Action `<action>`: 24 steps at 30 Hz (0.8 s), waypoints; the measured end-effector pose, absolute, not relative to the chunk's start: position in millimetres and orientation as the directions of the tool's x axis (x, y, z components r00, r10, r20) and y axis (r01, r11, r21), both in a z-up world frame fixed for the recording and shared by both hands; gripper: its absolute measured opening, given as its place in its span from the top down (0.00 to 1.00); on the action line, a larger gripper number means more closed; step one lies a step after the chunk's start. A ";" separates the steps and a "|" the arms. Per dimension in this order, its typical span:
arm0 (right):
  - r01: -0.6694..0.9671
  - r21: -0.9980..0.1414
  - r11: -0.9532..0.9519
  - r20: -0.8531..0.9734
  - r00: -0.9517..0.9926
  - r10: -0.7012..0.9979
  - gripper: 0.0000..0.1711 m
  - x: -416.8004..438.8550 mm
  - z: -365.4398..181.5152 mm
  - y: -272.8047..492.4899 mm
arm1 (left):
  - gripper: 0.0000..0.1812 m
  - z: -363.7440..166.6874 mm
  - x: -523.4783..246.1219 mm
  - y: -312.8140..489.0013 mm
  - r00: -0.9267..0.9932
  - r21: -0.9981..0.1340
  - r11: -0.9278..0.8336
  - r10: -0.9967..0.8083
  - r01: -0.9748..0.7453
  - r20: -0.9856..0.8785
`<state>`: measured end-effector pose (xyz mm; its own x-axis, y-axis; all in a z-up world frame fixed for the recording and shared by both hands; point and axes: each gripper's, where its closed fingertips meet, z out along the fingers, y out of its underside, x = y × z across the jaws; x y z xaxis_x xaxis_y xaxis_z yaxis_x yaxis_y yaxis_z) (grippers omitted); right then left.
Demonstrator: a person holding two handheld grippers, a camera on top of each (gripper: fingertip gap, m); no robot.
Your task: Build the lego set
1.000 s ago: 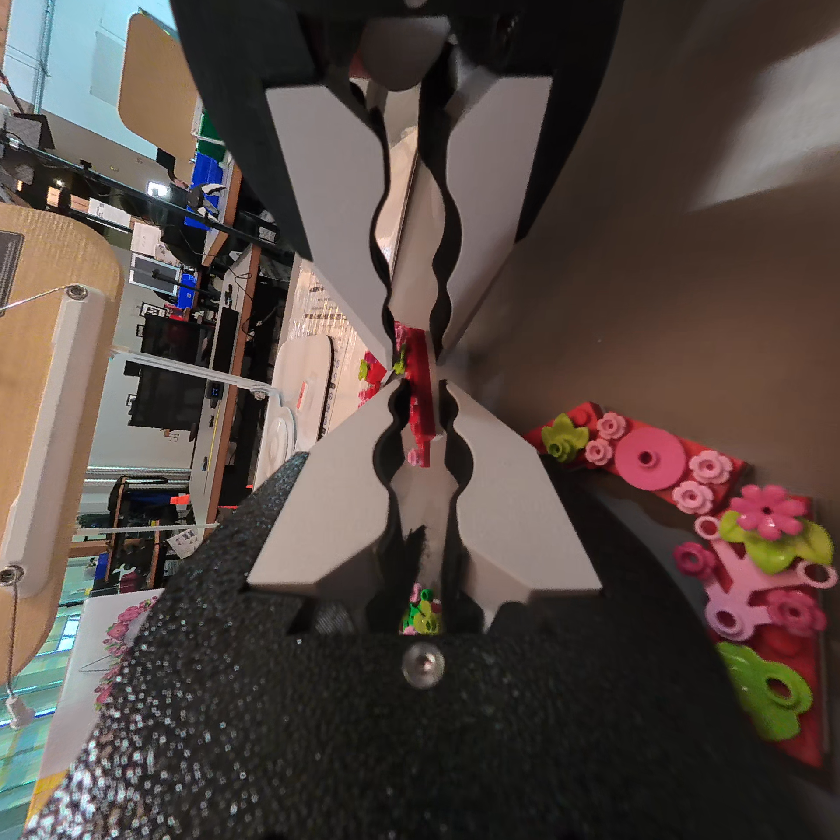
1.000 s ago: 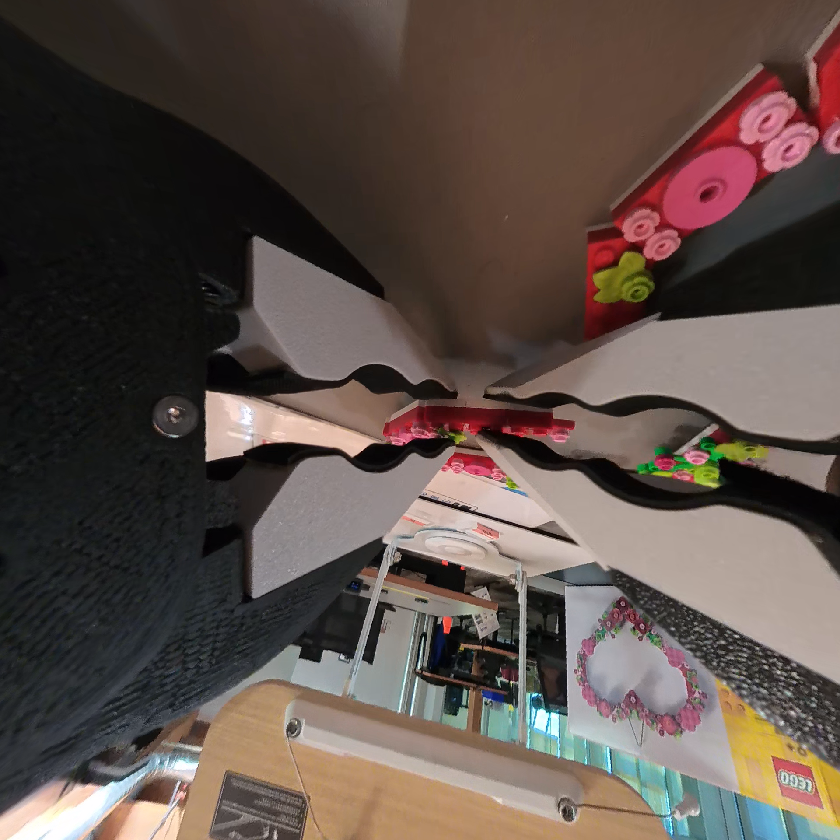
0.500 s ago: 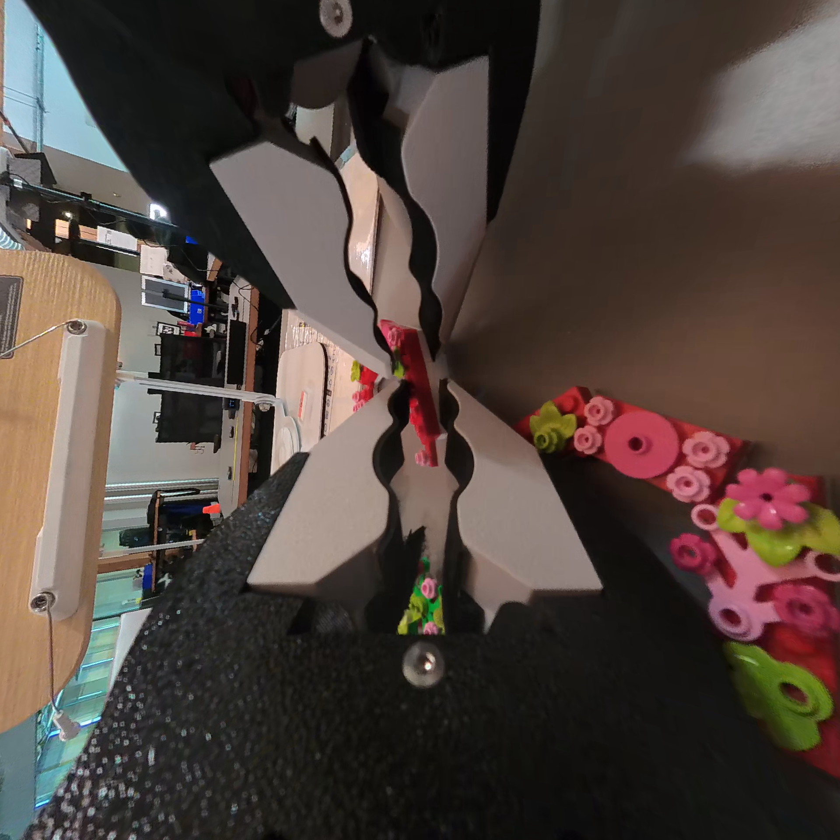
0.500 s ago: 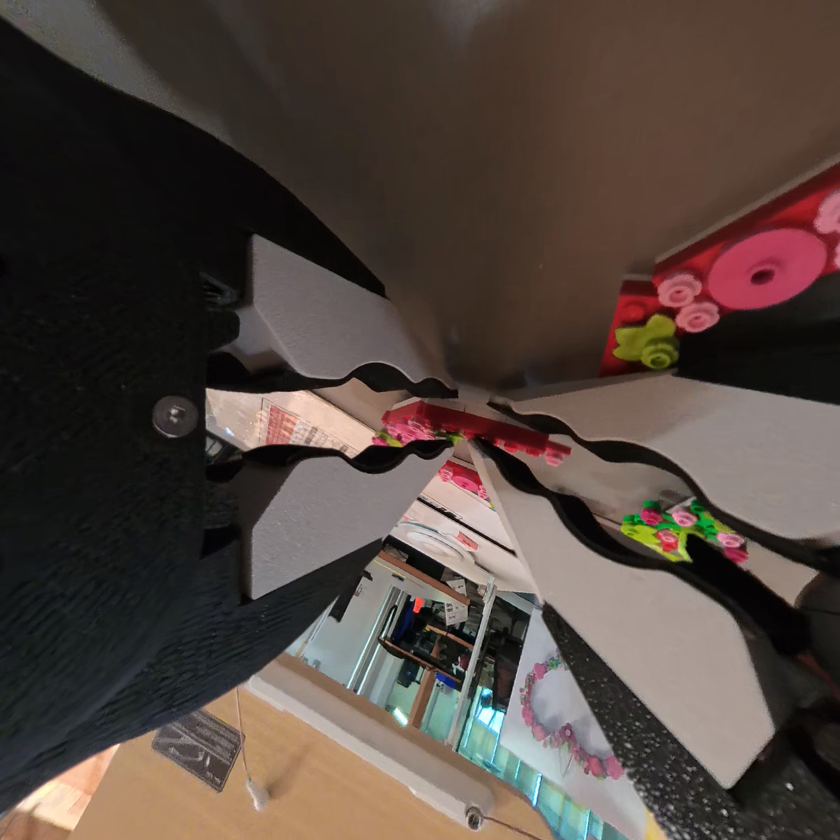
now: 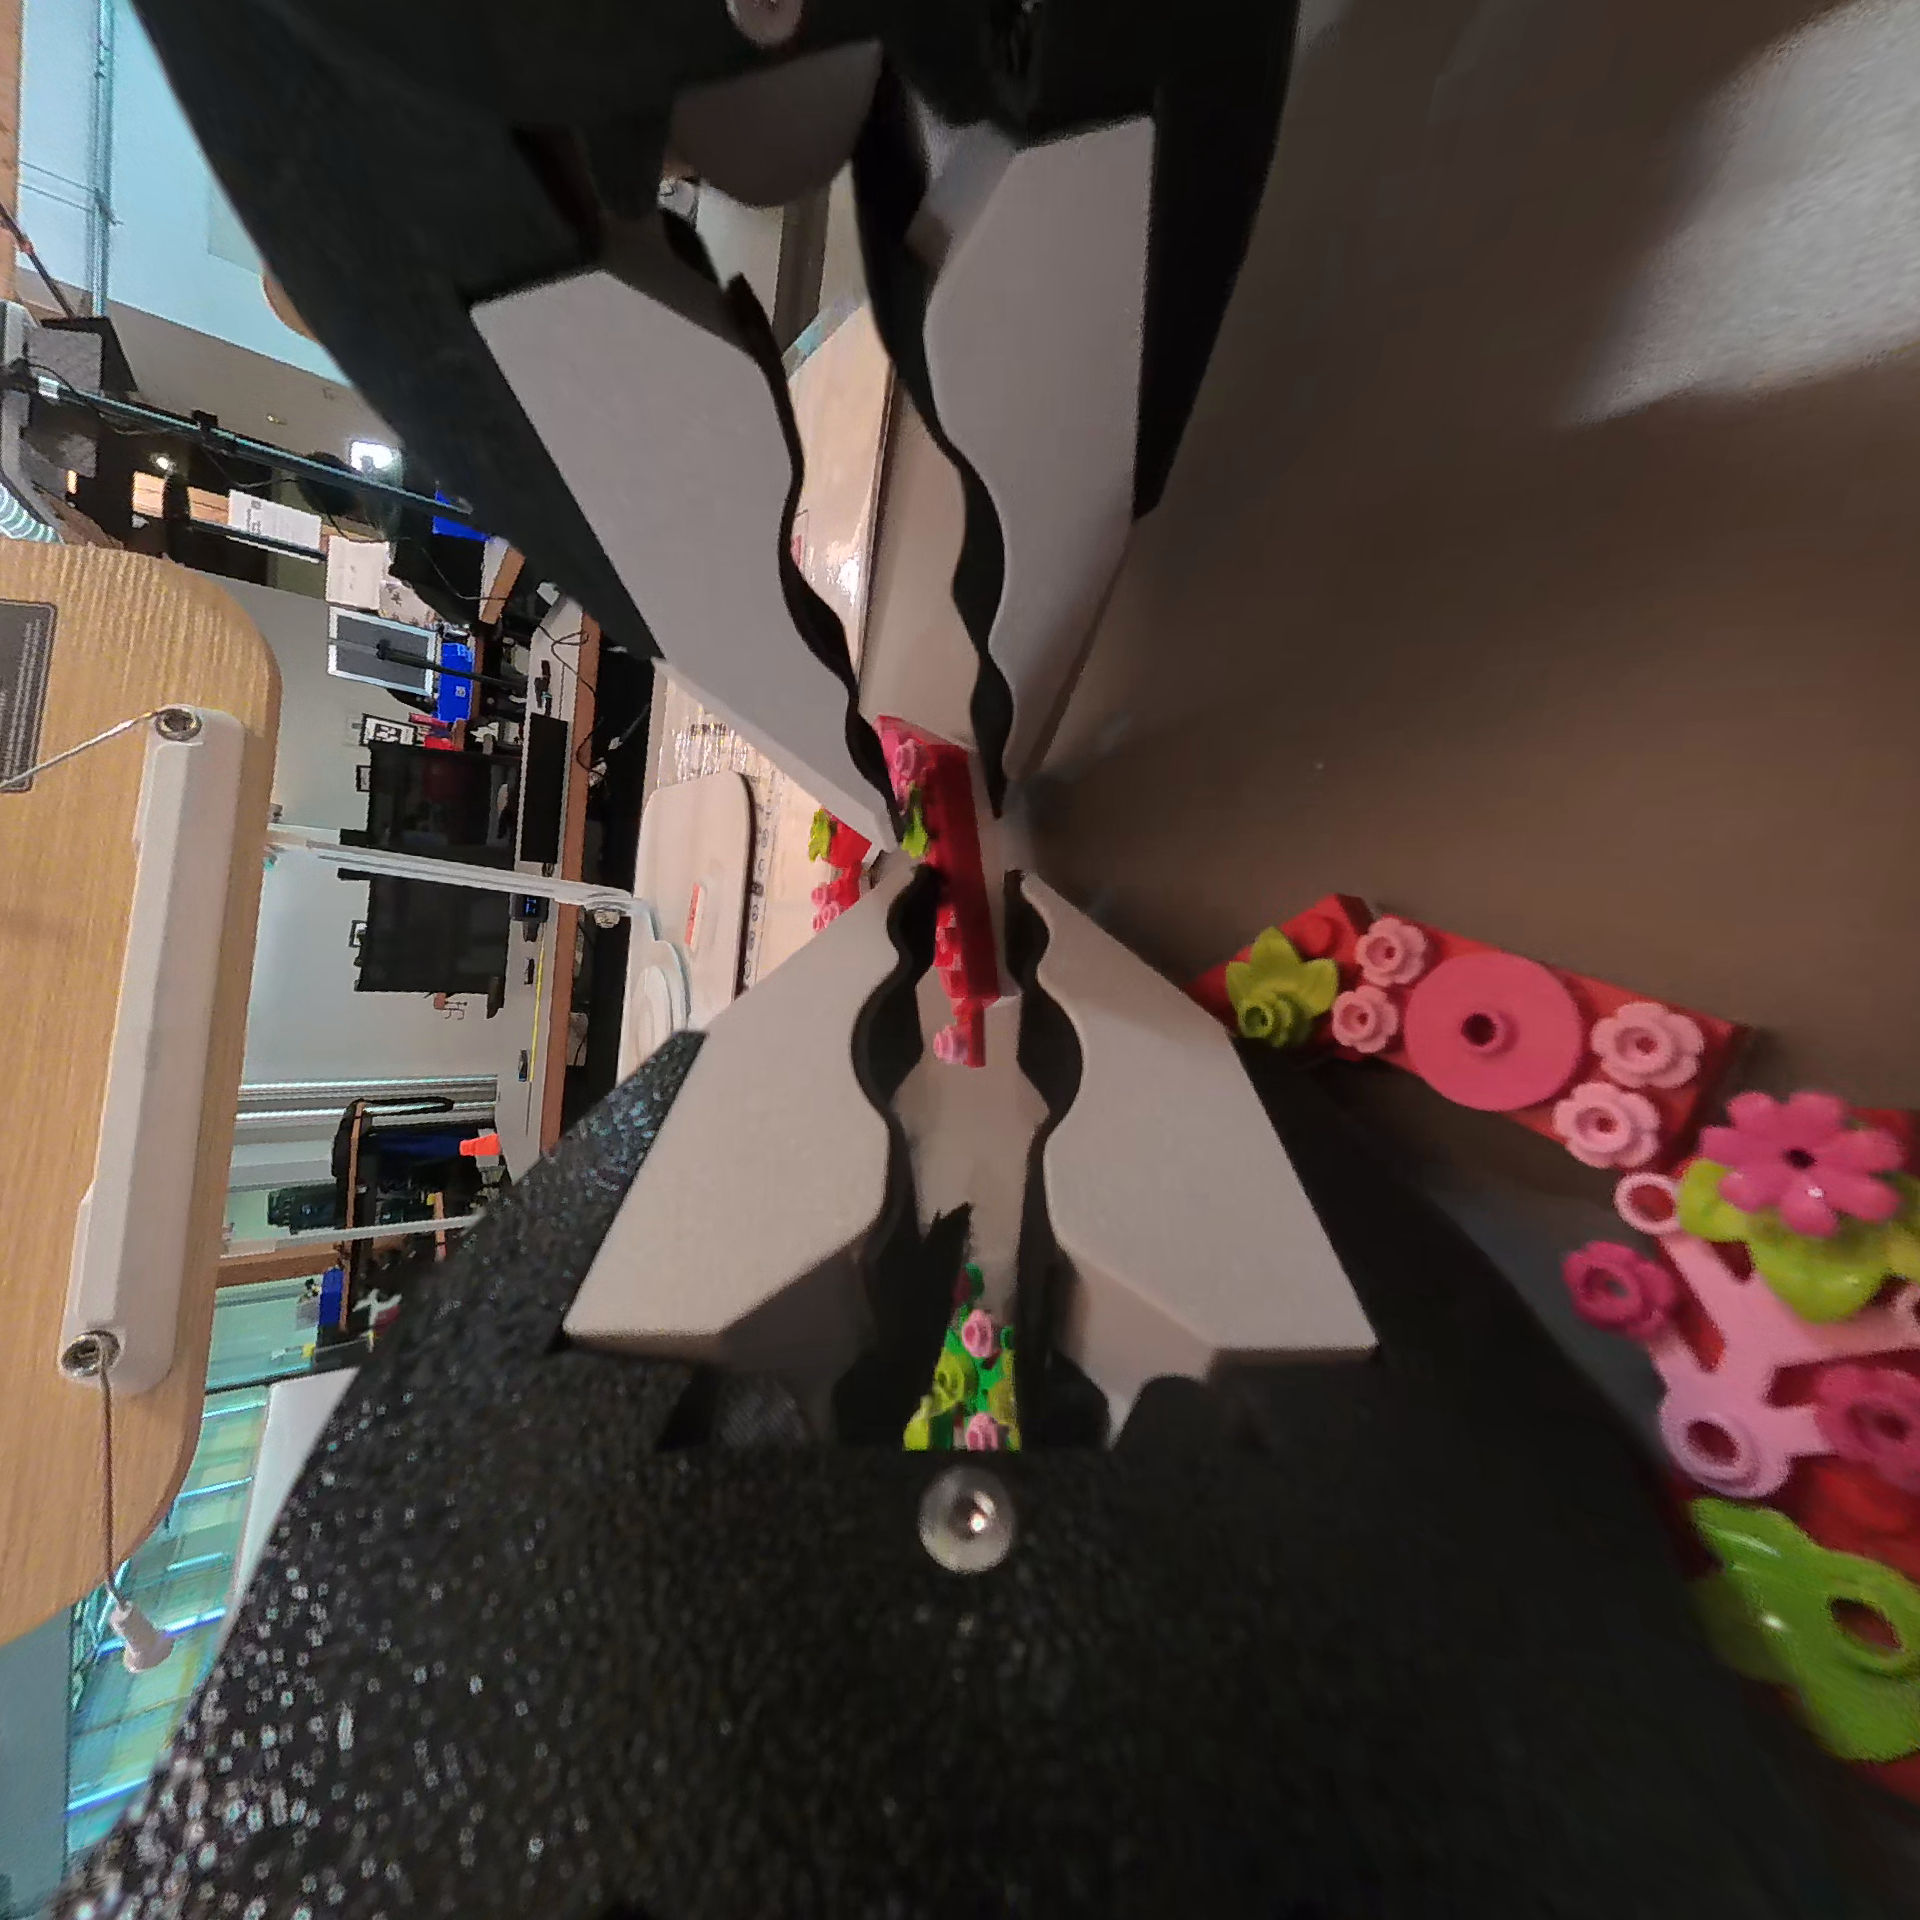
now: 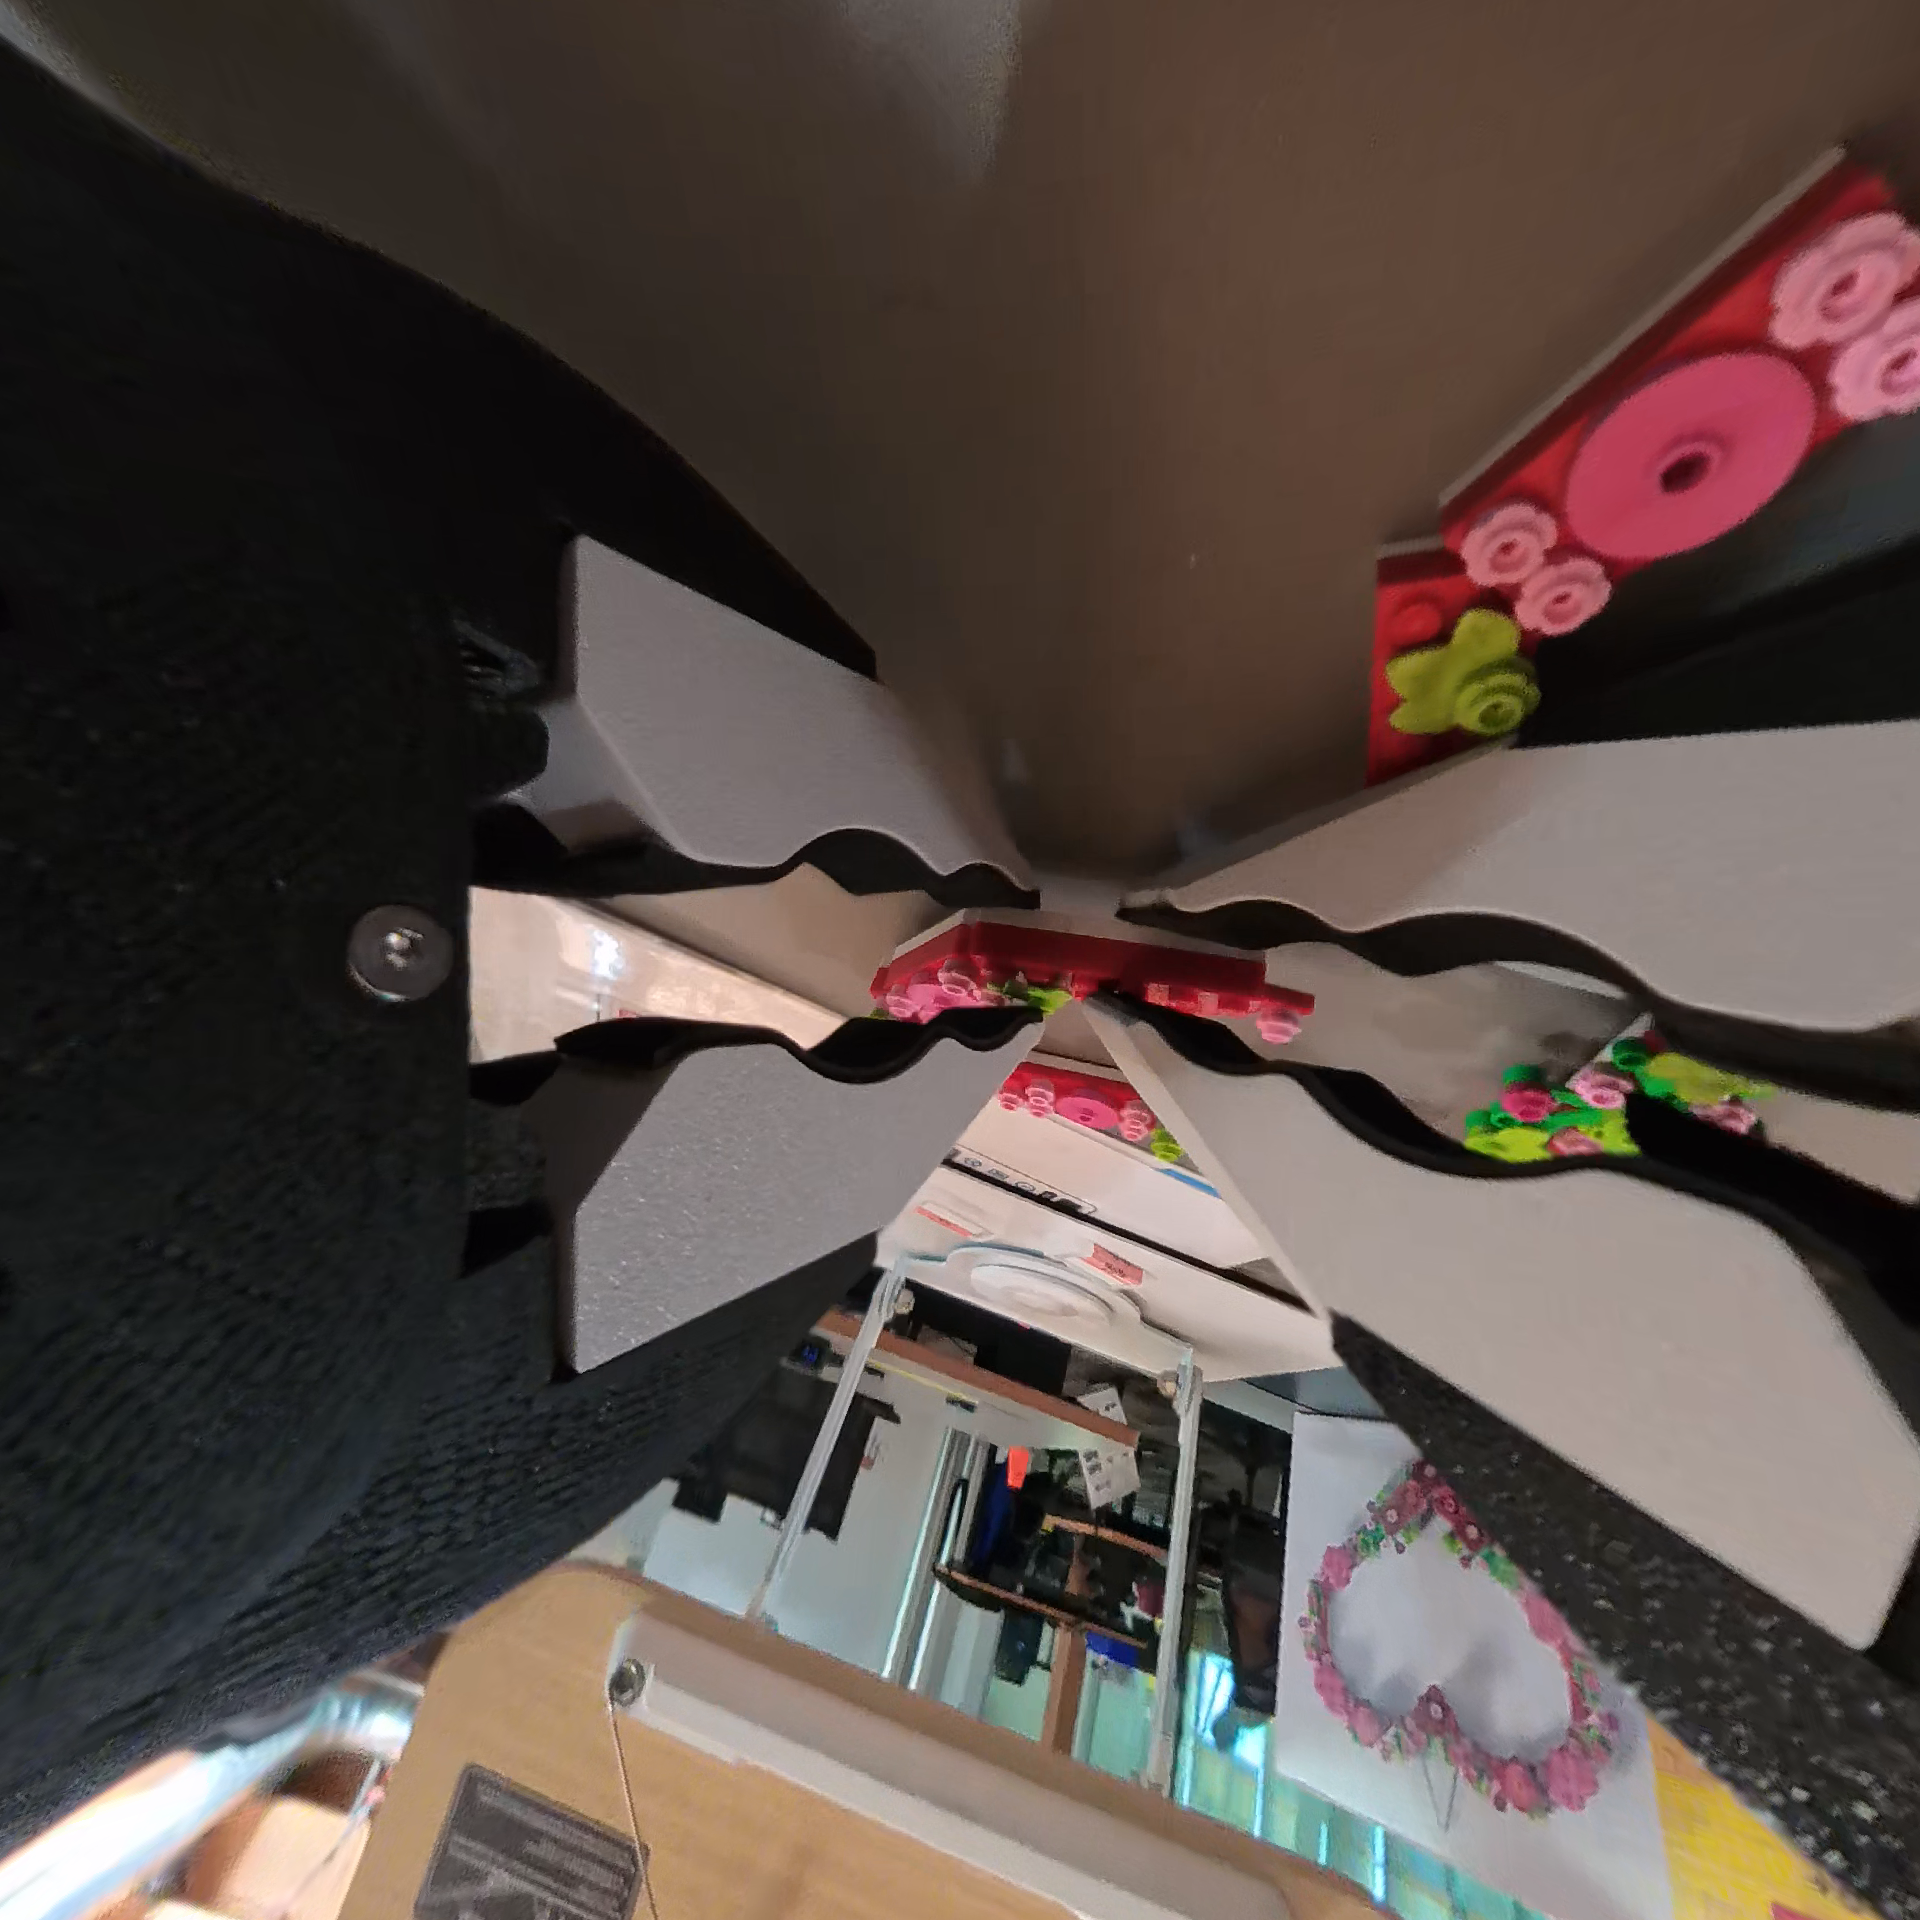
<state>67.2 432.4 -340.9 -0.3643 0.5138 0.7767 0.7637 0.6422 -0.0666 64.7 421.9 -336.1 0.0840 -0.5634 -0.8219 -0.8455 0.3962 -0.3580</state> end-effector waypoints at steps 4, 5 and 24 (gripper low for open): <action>0.784 -0.138 0.605 0.764 -0.305 0.569 0.87 67.9 -341.2 430.5 | 0.94 -334.7 66.2 421.7 0.113 -0.395 0.372 -0.593 -0.840 -0.798; 0.787 -0.156 0.597 0.759 -0.291 0.582 0.86 68.7 -340.8 429.3 | 0.94 -333.8 67.3 420.8 0.120 -0.408 0.368 -0.602 -0.835 -0.790; 0.573 -0.749 0.333 0.637 0.483 0.601 0.78 166.6 -268.0 423.3 | 0.83 -214.1 38.0 421.8 0.591 -0.911 0.175 -0.712 -0.374 -0.380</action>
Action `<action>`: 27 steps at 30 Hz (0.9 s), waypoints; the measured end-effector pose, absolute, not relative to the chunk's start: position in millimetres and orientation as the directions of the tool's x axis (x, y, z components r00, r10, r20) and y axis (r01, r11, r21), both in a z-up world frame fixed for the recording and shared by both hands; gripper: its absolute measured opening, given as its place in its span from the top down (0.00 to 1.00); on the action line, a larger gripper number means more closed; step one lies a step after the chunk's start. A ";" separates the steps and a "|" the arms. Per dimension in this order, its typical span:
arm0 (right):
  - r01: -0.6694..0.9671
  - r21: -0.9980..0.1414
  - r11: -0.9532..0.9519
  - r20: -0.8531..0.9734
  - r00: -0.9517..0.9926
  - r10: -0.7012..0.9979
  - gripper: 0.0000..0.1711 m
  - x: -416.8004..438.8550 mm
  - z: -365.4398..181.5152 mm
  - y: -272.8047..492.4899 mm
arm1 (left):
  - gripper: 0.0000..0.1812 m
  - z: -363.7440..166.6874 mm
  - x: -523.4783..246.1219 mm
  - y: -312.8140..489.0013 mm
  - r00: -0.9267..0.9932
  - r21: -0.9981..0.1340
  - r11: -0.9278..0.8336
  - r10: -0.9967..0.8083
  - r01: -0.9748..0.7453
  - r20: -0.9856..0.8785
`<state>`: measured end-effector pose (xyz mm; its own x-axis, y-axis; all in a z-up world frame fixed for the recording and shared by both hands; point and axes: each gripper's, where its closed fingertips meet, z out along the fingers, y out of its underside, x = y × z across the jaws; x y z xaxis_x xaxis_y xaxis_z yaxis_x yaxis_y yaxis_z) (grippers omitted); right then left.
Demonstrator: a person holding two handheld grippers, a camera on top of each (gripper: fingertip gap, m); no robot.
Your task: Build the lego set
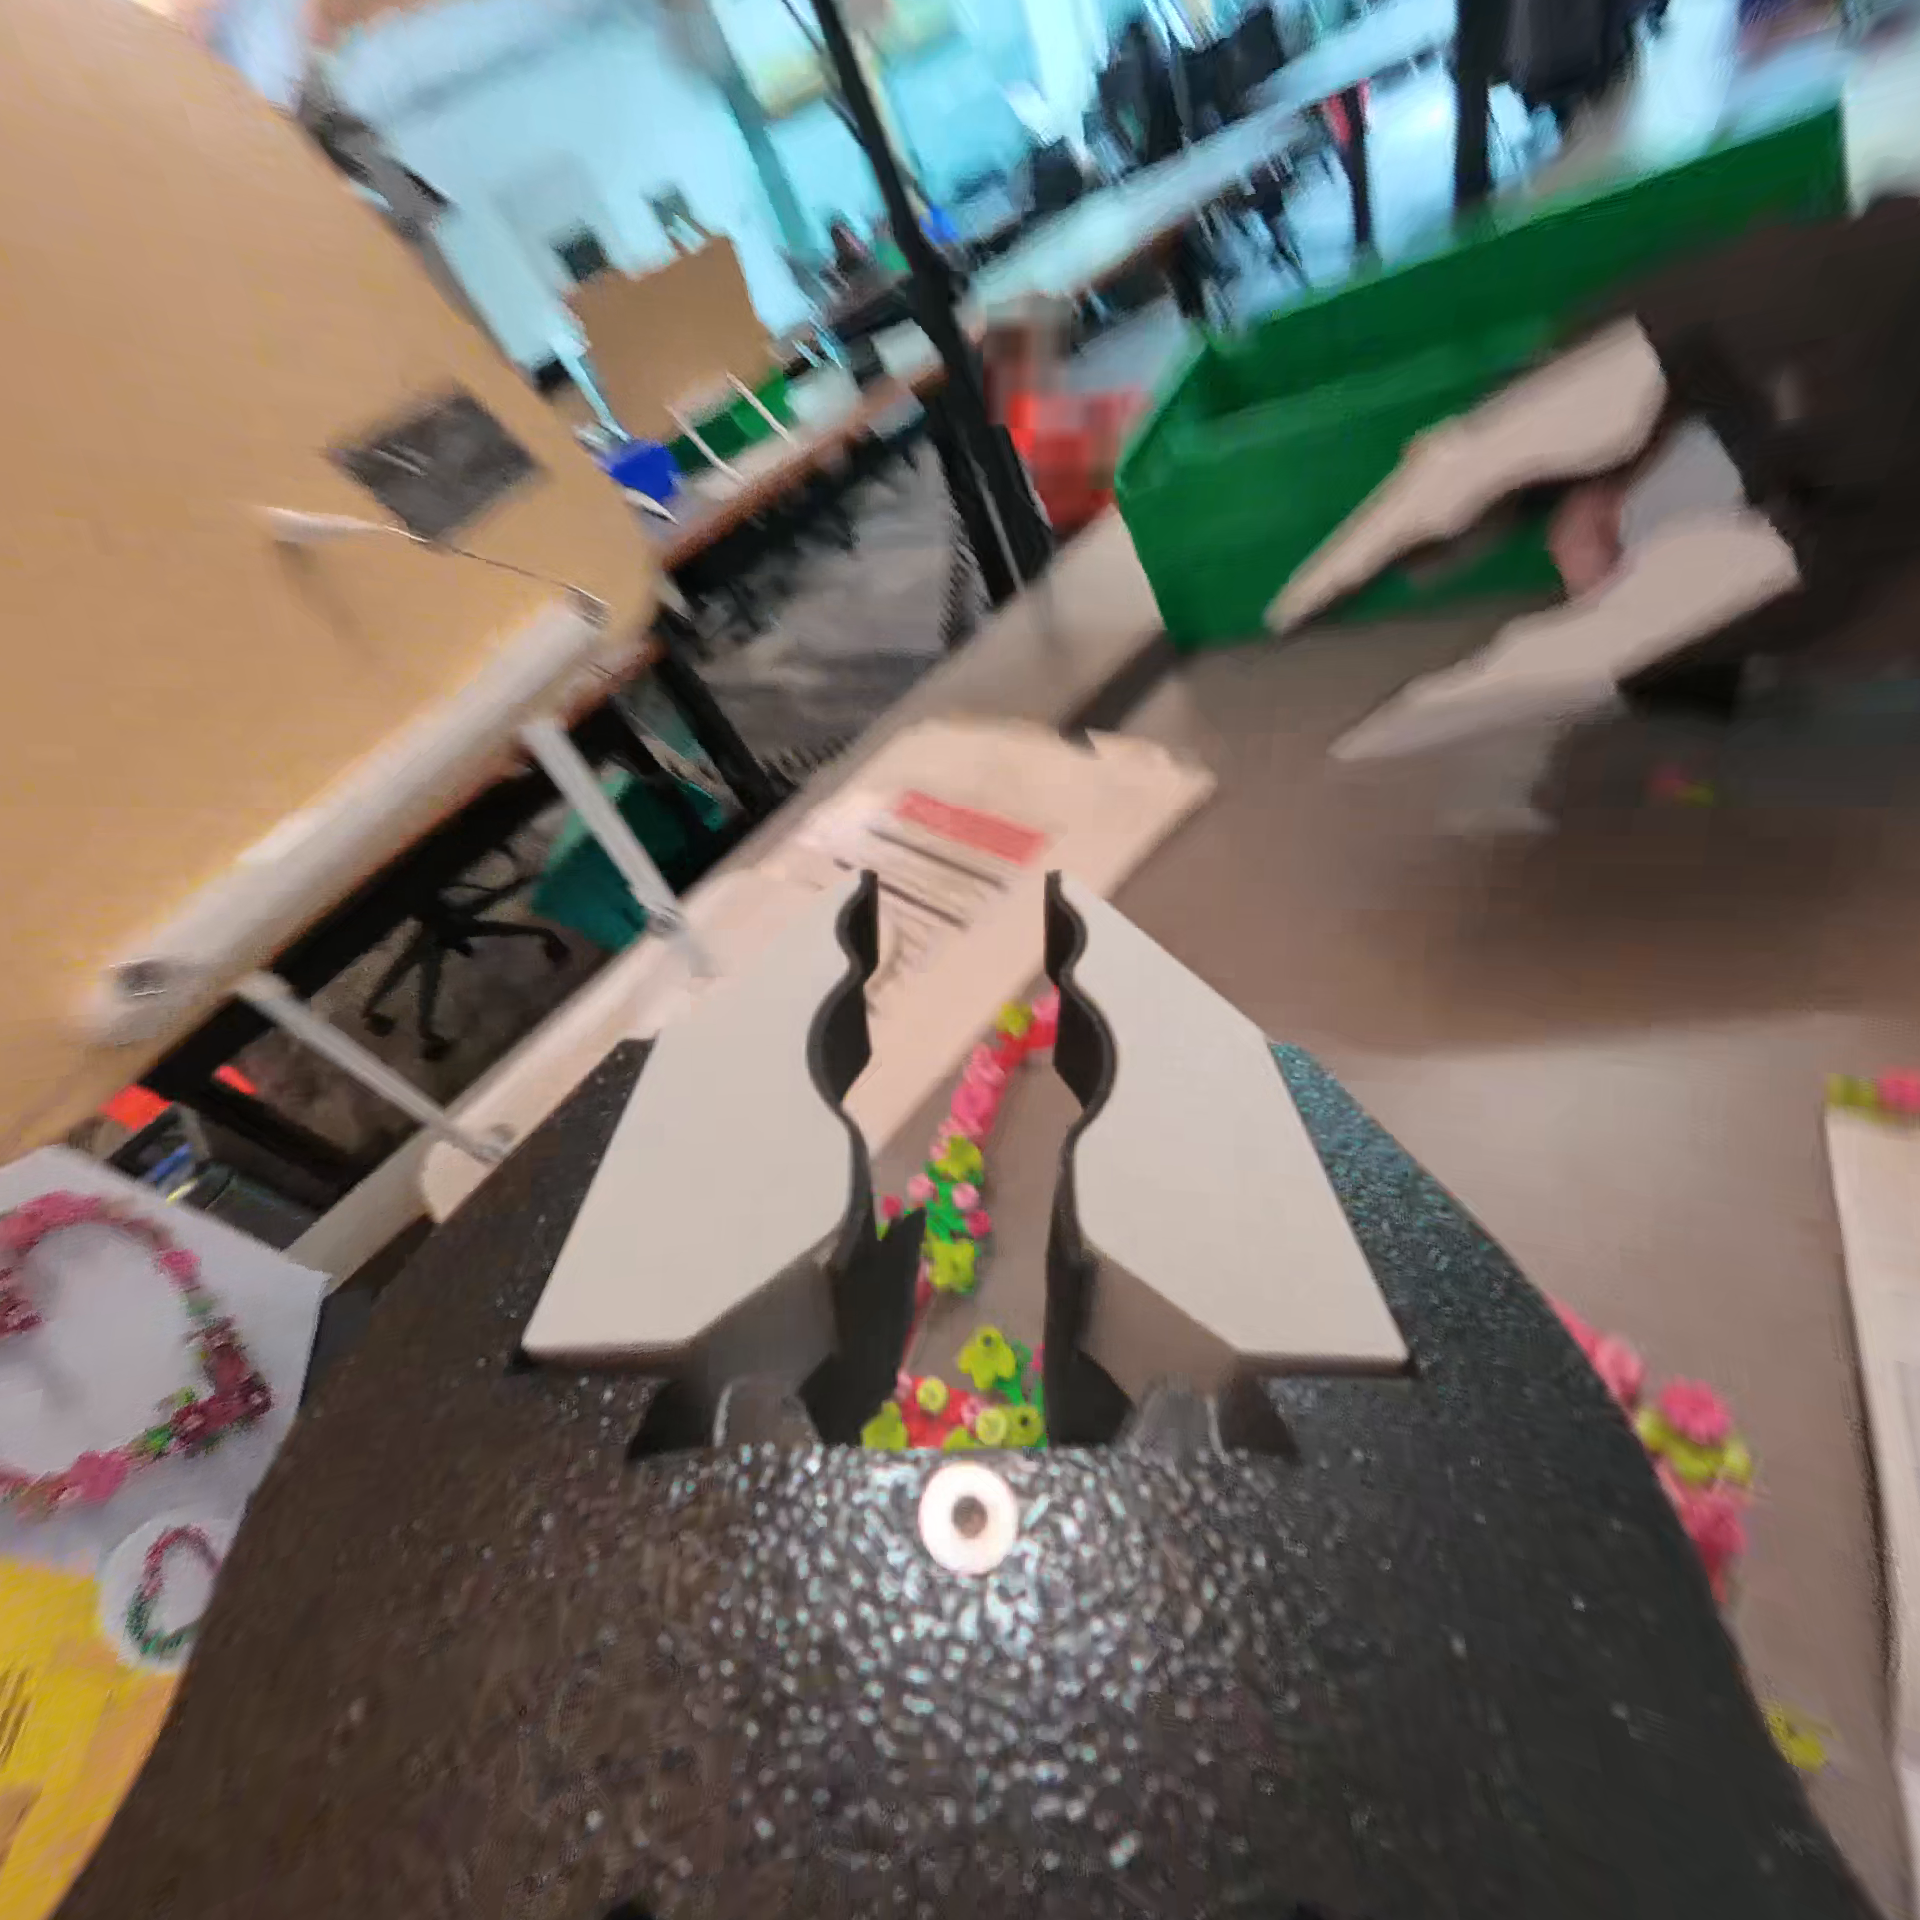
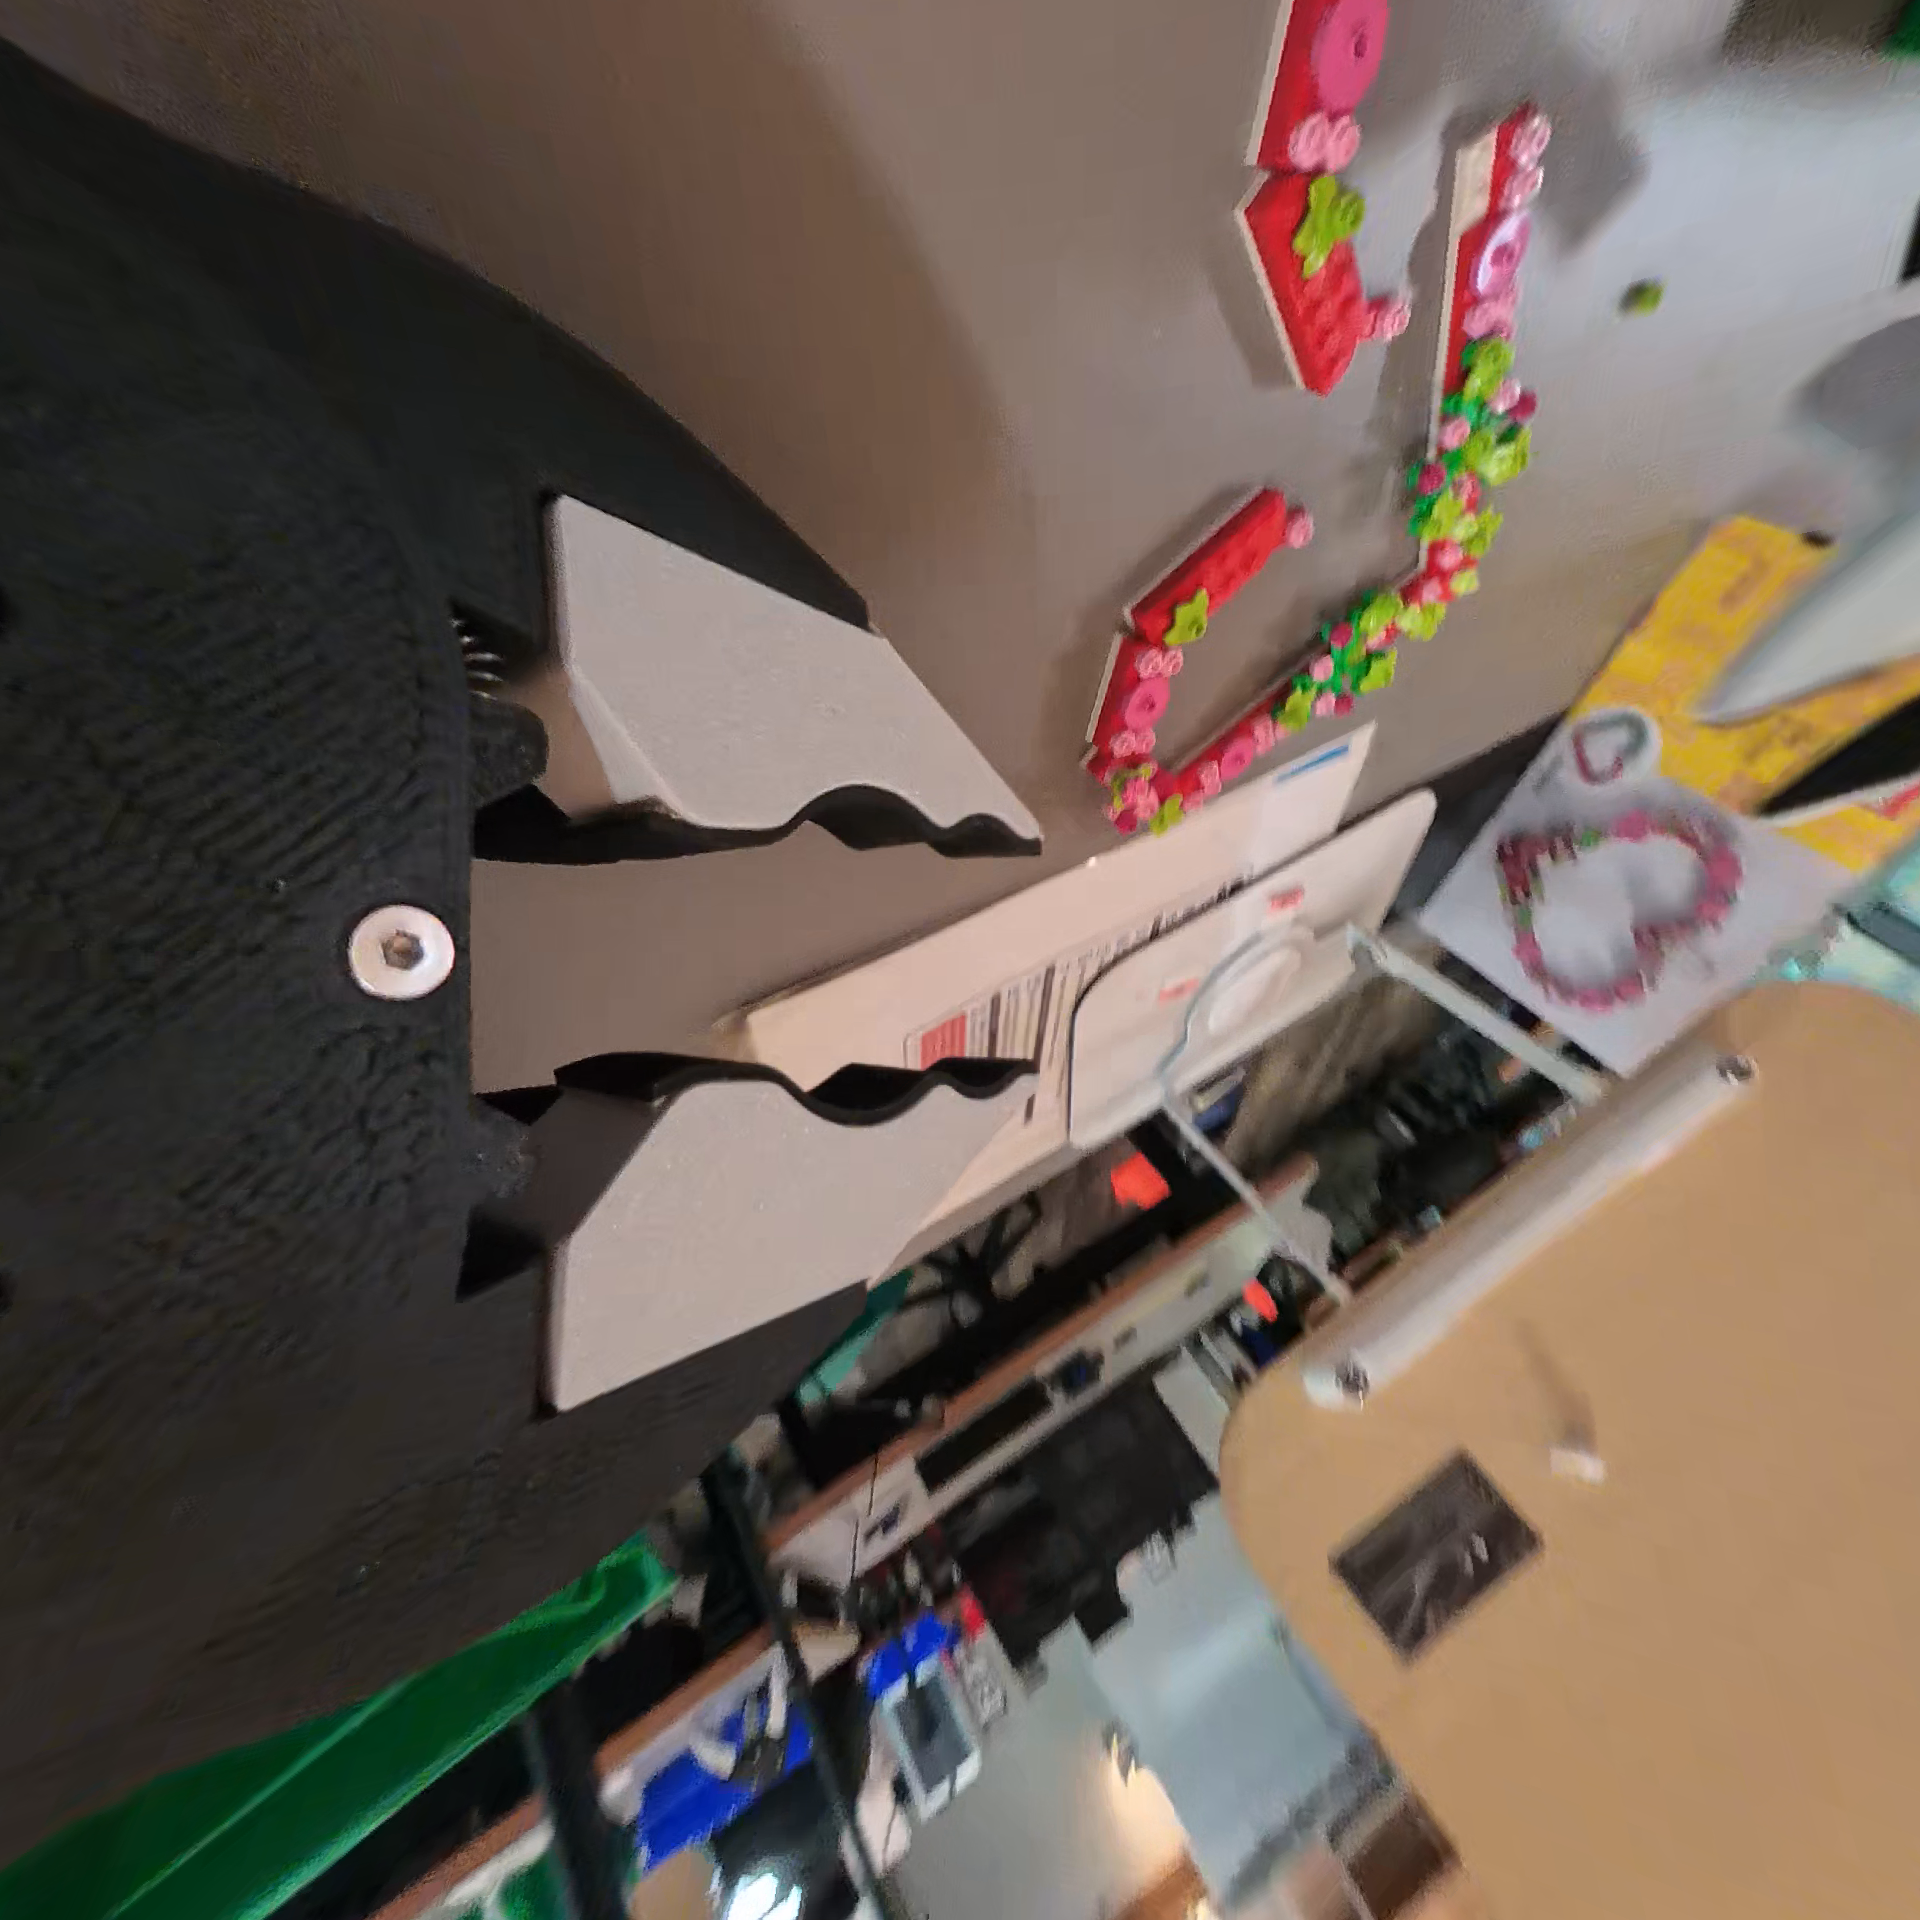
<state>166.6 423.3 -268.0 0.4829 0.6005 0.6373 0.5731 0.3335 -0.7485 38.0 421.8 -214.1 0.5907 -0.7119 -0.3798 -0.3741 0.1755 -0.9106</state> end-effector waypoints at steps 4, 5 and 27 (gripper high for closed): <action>0.558 -0.728 0.398 0.685 0.578 0.444 0.80 191.3 -255.5 410.5 | 0.80 -168.8 13.3 409.0 0.723 -0.946 0.213 -0.610 -0.244 -0.324; 0.550 -0.730 0.406 0.684 0.600 0.416 0.81 195.8 -251.9 407.5 | 0.80 -168.5 8.4 403.6 0.738 -0.941 0.219 -0.584 -0.258 -0.338; 0.280 -0.878 0.389 0.466 0.688 0.556 0.85 200.8 -239.8 404.0 | 0.83 -214.2 -43.2 345.5 0.862 -0.861 0.419 -0.279 -0.288 -0.424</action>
